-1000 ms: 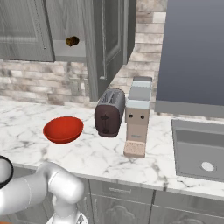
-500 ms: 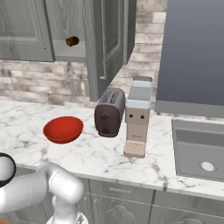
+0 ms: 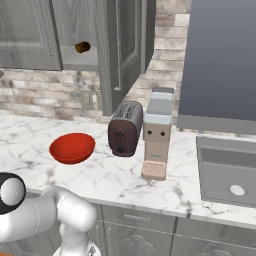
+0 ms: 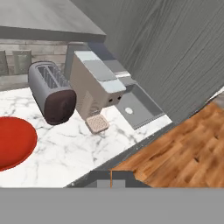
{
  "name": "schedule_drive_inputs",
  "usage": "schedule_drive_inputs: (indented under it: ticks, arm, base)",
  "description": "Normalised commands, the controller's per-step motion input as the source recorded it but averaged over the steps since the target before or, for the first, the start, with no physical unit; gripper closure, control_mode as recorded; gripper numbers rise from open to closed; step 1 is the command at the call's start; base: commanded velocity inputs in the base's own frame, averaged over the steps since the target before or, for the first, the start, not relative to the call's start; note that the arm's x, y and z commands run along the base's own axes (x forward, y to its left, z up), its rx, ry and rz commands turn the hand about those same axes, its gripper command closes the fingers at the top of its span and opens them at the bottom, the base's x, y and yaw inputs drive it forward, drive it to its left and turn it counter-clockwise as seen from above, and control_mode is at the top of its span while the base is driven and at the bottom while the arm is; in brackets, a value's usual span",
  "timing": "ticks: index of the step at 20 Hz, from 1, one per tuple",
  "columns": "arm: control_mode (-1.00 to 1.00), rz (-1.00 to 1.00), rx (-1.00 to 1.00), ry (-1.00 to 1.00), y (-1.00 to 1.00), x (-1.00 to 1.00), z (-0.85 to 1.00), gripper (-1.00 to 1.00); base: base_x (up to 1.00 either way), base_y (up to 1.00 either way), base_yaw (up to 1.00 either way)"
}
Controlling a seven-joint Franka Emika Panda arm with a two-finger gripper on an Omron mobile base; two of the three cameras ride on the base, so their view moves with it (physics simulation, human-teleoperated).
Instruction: Open the cabinet. Pick the orange and peach from the cabinet and place them into the bowl. Then close the cabinet.
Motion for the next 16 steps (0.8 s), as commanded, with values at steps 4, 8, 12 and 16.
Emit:
schedule_drive_inputs:
  ticks: [4,8,12,16]
  arm:
    - [-1.0,0.13,0.13,0.0,-0.01,0.48,-0.14,1.0]
    - [-1.0,0.11,0.1,-0.02,-0.01,0.39,-0.06,1.0]
    - [-1.0,0.15,0.03,-0.12,0.03,0.3,-0.01,1.0]
    - [-1.0,0.21,0.0,-0.18,0.03,0.27,0.0,1.0]
  base:
    - [0.0,0.0,0.0]
    - [0.0,0.0,0.0]
    - [0.0,0.0,0.0]
    - [0.0,0.0,0.0]
